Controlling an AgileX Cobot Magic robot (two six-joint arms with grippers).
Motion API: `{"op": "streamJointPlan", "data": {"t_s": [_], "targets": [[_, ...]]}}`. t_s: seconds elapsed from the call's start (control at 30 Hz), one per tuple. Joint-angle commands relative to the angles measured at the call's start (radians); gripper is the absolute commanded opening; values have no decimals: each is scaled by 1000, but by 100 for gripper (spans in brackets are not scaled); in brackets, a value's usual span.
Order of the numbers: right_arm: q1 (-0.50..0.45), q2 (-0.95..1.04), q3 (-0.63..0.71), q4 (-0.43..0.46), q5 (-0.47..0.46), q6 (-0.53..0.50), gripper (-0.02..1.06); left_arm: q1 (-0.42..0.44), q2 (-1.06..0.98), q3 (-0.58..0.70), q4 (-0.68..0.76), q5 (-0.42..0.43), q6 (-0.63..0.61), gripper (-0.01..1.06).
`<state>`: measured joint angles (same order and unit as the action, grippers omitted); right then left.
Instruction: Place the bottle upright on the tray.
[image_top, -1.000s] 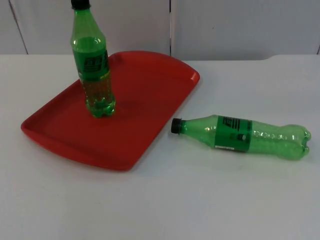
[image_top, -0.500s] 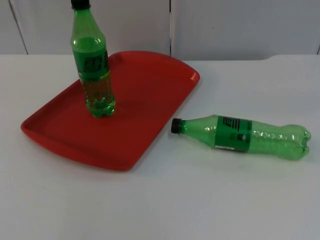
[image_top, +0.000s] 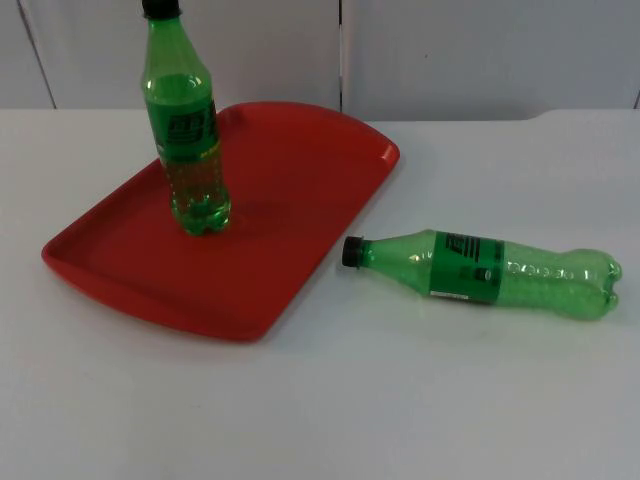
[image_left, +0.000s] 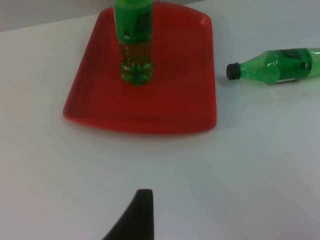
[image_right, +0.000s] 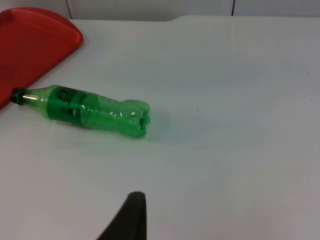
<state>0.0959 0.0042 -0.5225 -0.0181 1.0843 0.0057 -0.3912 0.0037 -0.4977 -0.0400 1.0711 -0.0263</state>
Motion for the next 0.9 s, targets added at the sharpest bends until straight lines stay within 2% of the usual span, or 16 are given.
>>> {"op": "streamJointPlan", "data": {"t_s": [0.0, 0.87], "targets": [[-7, -4, 7, 2, -7, 2, 105, -7, -4, 5, -8, 1, -5, 105], [-7, -4, 7, 2, -9, 2, 105, -7, -4, 5, -8, 1, -5, 105]]}}
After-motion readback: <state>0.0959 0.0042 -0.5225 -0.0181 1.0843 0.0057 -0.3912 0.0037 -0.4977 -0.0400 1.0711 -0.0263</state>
